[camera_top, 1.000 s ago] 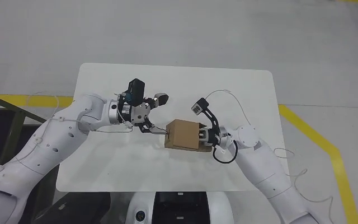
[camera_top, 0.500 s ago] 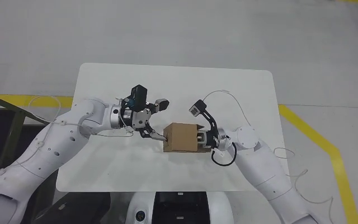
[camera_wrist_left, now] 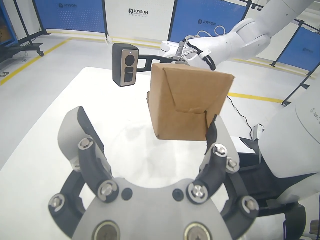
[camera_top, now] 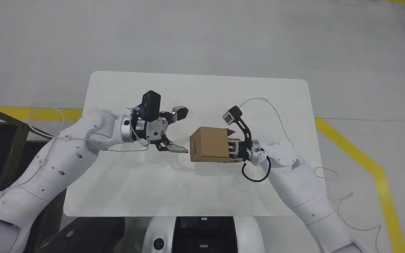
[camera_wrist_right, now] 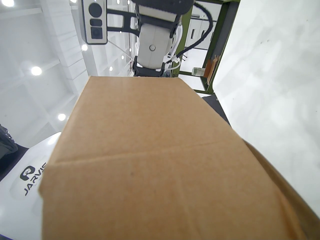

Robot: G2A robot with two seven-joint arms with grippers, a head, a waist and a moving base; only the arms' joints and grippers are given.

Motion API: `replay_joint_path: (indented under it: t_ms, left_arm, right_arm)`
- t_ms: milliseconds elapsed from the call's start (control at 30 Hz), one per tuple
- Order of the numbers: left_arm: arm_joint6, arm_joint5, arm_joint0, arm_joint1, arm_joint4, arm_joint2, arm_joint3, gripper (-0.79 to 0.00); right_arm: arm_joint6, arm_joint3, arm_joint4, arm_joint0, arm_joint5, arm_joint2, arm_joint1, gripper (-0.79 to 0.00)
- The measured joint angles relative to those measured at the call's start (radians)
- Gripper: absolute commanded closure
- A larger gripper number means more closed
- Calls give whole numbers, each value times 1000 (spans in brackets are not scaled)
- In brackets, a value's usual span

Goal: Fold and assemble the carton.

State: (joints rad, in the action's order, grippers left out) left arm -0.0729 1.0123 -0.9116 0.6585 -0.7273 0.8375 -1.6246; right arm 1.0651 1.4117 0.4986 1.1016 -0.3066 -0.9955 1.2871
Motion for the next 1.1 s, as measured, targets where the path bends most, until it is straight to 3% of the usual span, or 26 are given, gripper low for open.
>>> replay_joint_path:
  t_ms: [367,1100]
  left_arm:
    - [5,-11,-43,-3,-164,37,-67,-785]
    - [152,-43,-31,39,-116,34,-70,-782]
  right_arm:
    - [-130,10,-109,-19,41,29,6,0]
    - [-204,53,-222,-19,79,59,8,0]
